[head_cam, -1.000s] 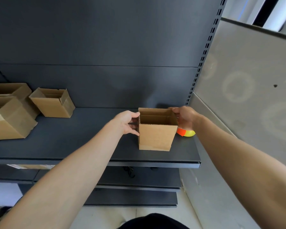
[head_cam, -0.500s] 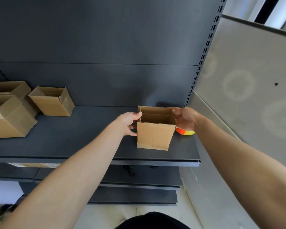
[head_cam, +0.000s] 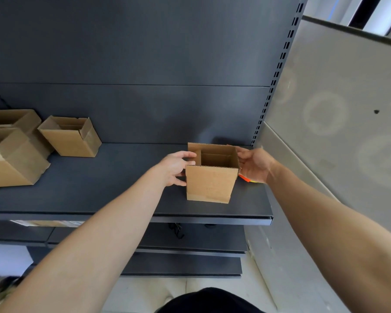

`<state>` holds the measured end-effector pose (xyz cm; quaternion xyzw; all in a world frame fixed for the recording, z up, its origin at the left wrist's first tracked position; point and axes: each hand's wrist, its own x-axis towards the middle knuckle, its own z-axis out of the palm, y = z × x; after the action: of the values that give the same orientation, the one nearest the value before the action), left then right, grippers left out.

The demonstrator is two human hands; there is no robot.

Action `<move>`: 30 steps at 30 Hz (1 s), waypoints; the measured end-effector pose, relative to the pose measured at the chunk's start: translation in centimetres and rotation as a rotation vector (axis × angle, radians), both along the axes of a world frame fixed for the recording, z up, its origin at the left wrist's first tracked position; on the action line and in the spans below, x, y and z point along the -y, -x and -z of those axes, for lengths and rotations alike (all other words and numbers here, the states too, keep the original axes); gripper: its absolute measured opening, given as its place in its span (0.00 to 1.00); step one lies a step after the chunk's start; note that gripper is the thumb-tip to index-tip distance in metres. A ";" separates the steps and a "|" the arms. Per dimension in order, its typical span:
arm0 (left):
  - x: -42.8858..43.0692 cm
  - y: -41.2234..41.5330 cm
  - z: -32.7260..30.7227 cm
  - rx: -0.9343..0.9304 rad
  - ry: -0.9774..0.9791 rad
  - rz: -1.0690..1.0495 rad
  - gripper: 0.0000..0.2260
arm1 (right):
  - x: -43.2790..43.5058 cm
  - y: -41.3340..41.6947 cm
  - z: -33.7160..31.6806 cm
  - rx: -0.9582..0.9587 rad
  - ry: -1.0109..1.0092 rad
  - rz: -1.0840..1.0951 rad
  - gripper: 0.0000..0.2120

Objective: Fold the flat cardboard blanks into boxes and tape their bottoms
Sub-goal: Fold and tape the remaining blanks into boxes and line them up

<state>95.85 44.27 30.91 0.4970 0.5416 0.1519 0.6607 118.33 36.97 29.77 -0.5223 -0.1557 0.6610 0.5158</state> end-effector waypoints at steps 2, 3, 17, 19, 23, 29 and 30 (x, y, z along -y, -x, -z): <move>0.0 0.0 0.1 -0.006 0.008 0.018 0.14 | 0.2 0.0 0.0 -0.010 -0.029 -0.019 0.21; 0.0 0.0 0.2 -0.007 0.015 0.027 0.14 | 0.4 0.1 -0.1 -0.016 -0.039 -0.028 0.20; -0.8 0.6 -0.2 0.025 0.149 0.184 0.24 | 0.3 -0.6 0.8 0.027 0.042 -0.088 0.18; -0.9 0.4 -0.2 0.020 0.142 0.186 0.27 | 0.1 -0.5 0.6 0.051 0.060 -0.106 0.17; -0.8 0.3 -0.2 0.010 0.130 0.198 0.31 | -0.1 -0.5 0.3 0.118 0.101 -0.138 0.13; -0.9 0.1 -0.6 0.029 0.093 0.241 0.28 | -0.4 -0.7 0.2 0.138 0.128 -0.135 0.09; -0.9 0.1 -0.6 0.026 0.093 0.249 0.28 | -0.5 -0.7 0.1 0.145 0.135 -0.134 0.10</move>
<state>95.79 45.18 31.56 0.5273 0.4735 0.0498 0.7038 119.02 37.42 29.63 -0.5905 -0.1823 0.6636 0.4216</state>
